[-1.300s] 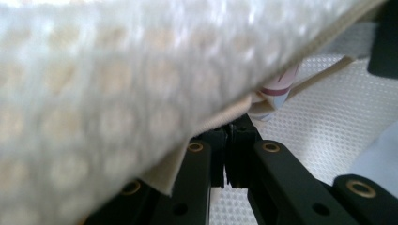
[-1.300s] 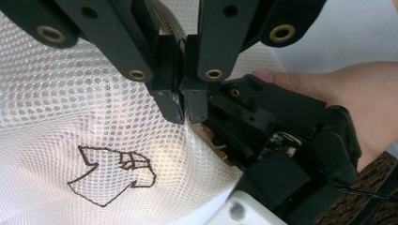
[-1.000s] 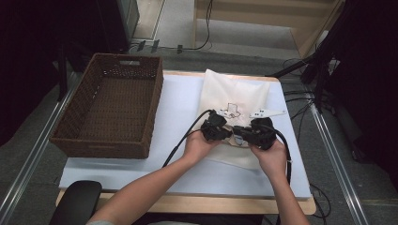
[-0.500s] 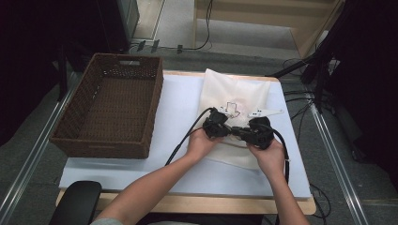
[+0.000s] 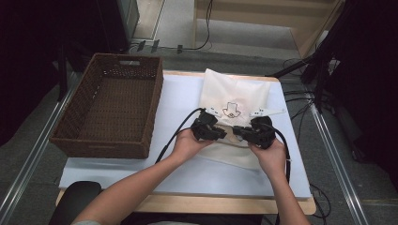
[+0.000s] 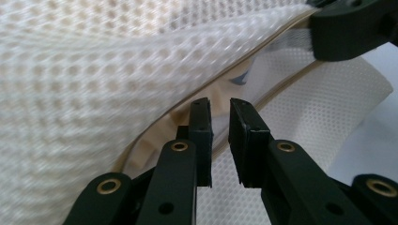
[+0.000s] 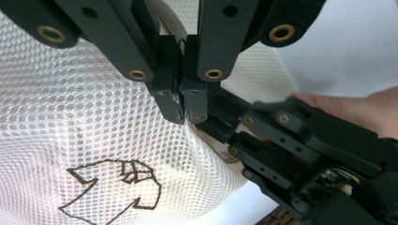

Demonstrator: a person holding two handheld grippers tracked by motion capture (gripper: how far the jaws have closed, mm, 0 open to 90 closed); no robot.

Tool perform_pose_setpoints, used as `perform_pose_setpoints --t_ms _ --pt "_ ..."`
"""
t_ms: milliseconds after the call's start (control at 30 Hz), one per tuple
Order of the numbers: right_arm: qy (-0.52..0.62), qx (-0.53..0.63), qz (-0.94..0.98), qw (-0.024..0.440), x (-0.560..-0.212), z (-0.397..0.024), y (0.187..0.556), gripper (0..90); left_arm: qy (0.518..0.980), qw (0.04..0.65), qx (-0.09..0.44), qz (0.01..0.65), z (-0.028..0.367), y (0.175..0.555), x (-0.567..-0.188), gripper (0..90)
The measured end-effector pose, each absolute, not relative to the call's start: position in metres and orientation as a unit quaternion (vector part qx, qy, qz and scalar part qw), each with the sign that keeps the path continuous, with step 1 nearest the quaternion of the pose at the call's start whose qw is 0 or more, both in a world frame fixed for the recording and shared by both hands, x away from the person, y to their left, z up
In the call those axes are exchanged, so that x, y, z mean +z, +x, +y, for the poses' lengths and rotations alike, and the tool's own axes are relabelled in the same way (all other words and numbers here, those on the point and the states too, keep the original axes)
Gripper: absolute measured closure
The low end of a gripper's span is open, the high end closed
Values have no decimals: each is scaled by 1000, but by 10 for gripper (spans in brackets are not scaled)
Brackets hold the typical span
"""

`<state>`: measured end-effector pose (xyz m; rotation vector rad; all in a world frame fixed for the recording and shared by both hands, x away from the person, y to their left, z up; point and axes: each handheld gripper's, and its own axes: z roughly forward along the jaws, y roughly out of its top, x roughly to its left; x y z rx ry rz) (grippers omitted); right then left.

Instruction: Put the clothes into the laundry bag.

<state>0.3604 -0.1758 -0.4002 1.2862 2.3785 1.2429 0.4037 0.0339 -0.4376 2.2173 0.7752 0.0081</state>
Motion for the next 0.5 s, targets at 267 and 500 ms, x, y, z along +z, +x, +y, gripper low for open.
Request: perform_pose_setpoints --t_ms 267,500 --pt "430 416 797 82 -401 -175 361 892 873 370 12 317 32 414 -451 873" --pt "428 411 801 80 -403 -174 363 892 881 350 21 318 19 419 -457 900"
